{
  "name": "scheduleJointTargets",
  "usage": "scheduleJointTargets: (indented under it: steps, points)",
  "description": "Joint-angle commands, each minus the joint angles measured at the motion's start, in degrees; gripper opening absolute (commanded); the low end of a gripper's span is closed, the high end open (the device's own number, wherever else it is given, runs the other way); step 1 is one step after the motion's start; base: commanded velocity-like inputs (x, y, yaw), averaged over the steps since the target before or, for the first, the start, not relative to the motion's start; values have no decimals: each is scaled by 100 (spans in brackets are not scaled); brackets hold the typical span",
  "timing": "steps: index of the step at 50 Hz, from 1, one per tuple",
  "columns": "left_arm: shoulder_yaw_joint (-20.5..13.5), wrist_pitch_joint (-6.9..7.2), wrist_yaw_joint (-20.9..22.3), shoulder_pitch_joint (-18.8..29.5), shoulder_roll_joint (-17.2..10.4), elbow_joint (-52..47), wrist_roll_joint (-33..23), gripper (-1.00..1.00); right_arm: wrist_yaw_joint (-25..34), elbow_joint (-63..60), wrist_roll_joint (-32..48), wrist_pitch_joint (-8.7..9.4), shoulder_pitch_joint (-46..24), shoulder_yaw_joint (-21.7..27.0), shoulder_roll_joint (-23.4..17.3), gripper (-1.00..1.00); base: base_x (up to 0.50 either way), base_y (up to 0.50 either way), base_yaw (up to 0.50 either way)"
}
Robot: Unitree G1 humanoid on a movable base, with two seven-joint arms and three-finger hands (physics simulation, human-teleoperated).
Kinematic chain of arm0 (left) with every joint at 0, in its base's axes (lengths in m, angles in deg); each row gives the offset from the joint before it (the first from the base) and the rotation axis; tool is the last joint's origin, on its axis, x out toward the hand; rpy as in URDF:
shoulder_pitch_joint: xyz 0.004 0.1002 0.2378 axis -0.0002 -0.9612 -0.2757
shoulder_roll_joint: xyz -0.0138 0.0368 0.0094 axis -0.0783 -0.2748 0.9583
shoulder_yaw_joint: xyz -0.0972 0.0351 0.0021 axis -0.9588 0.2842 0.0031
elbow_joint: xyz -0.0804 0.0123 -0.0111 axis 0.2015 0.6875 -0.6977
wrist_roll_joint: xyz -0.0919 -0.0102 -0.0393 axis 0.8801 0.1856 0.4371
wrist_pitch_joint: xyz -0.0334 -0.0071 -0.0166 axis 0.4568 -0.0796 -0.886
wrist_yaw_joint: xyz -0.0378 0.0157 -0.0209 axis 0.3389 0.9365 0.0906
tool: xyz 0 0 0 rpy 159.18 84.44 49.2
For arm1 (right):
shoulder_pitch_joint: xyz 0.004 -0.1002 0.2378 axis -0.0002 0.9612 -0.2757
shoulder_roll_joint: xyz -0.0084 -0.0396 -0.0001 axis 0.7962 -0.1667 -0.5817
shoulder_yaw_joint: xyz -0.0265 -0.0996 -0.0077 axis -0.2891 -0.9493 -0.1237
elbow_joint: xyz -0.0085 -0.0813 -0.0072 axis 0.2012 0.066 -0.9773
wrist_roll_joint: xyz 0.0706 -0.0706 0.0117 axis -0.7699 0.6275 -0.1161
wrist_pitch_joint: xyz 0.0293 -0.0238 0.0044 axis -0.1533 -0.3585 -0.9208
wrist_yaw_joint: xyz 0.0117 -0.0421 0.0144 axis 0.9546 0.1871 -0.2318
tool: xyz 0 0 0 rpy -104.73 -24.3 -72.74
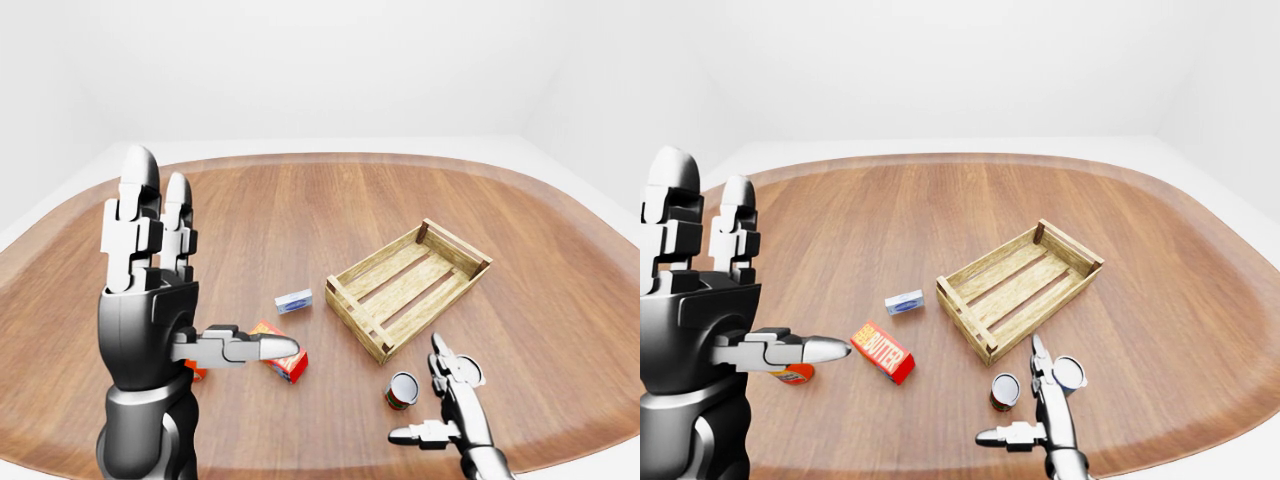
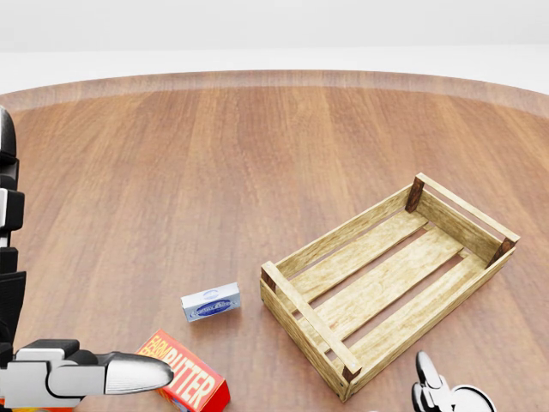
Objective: Pick up the tomato sauce, and put it in the wooden tray.
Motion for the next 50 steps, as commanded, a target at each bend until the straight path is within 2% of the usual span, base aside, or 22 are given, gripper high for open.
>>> scheduleJointTargets:
  steps: [1,30,50]
  points:
    - [15,0,-10,6,-4,-12,-6,100,-43,463,-13,0,-181,63,-18,100,0,0,0]
    - [84,0,-6,-60,2,-15,-46,100,-237,1342,58,0,-854,260,-138,100,0,0,0]
    - [33,0,10,-36,3,-14,5,100,-414,1467,193,0,-1102,132,-139,100,0,0,0]
